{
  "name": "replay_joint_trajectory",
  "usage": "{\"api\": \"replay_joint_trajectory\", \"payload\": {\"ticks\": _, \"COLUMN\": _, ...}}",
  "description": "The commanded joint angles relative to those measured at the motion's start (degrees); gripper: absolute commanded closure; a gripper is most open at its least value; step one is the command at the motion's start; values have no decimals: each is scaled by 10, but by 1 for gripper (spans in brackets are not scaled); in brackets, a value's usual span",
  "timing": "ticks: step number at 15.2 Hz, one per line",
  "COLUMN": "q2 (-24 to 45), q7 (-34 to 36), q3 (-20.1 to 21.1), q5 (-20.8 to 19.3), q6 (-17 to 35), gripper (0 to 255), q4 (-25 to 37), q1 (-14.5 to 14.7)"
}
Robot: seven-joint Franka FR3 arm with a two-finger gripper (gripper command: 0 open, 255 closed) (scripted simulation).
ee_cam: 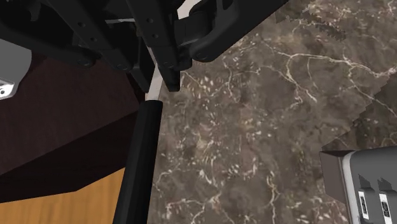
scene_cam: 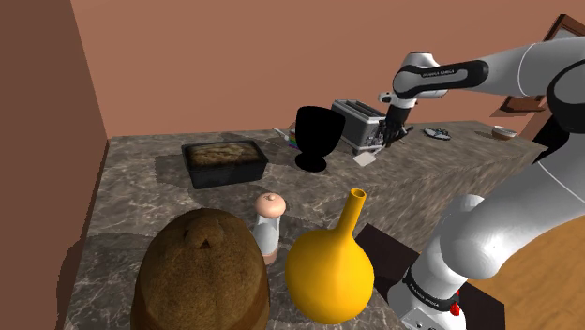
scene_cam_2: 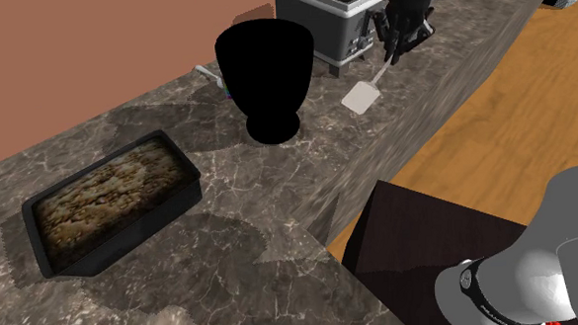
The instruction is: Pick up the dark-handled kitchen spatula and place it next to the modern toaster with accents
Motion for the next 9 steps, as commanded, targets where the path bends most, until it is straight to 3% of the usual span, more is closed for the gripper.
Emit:
{"api": "replay_joint_trajectory", "payload": {"ticks": 1, "q2": 3, "q7": 0, "q3": -5, "q5": -1, "q6": 17, "gripper": 255, "q4": -13, "q1": 0}}
{"api": "replay_joint_trajectory", "payload": {"ticks": 9, "q2": 27, "q7": -2, "q3": -25, "q5": 1, "q6": 83, "gripper": 255, "q4": -58, "q1": 2}}
